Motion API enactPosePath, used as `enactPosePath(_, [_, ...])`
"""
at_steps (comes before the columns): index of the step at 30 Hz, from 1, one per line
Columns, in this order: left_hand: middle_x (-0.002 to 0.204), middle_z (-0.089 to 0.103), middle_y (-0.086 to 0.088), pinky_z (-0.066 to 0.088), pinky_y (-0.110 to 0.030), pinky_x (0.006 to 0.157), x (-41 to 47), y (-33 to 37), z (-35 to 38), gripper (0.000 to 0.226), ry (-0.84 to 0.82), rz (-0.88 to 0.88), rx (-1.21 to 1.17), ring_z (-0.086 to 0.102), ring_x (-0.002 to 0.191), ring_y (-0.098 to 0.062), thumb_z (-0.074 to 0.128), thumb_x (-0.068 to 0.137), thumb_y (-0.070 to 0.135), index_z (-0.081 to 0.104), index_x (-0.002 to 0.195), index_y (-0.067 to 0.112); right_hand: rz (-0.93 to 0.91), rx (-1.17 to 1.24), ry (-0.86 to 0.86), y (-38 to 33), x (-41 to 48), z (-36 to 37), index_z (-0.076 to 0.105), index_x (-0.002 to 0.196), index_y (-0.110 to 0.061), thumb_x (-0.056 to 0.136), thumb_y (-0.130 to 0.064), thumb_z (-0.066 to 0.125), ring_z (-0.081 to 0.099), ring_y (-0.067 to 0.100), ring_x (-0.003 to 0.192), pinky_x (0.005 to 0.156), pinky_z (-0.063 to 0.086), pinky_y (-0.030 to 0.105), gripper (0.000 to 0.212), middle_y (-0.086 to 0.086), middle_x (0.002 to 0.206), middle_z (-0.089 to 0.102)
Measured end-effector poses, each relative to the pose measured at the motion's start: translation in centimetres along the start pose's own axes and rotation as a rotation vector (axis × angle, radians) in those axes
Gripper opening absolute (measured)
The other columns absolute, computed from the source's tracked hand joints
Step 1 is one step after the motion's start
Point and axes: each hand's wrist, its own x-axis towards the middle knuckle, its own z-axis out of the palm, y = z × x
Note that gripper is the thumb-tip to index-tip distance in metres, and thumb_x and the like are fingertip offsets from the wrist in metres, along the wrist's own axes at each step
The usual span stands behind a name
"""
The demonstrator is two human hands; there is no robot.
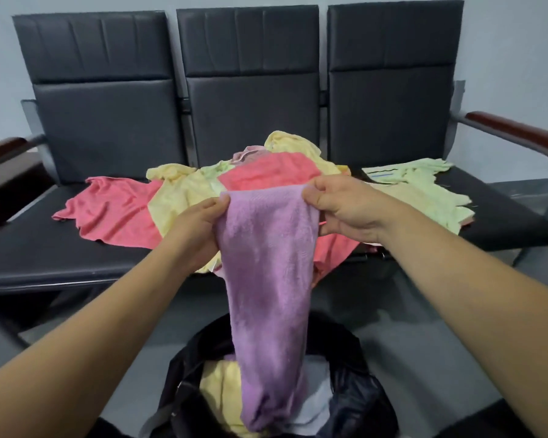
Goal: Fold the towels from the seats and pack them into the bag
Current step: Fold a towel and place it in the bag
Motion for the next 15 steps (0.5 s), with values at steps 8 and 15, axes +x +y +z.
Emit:
enactPosePath(8, [0.121,0.073,-0.009,0.051,-0.036,0.098,-0.4,-5.1,0.3,0.046,-0.464,-0.171,0.442,0.067,0.116,-0.025,0.086,0.077,0.024,0.070,0.118,0.008,-0.057,0.454,-0.038,2.6,1.9,-1.3,0.065,0.109,-0.002,0.107,-0.013,0.040,0.071,0.017,0.084,0.080,0.058,0.031,0.027,0.007,0.092,0.072])
enactPosePath(15, [0.125,0.068,-0.022,0.054,-0.044,0.101,0.2,-4.9,2.1,0.051,-0.338,-0.185,0.211,0.065,0.119,-0.033,0.078,0.078,0.013,0.065,0.125,-0.001,0.183,0.564,0.192,4.4,3.7,-4.6,0.056,0.137,-0.001,0.102,-0.021,0.056,0.070,0.018,0.099,0.083,0.061,0.032,0.040,0.009,0.114,0.071])
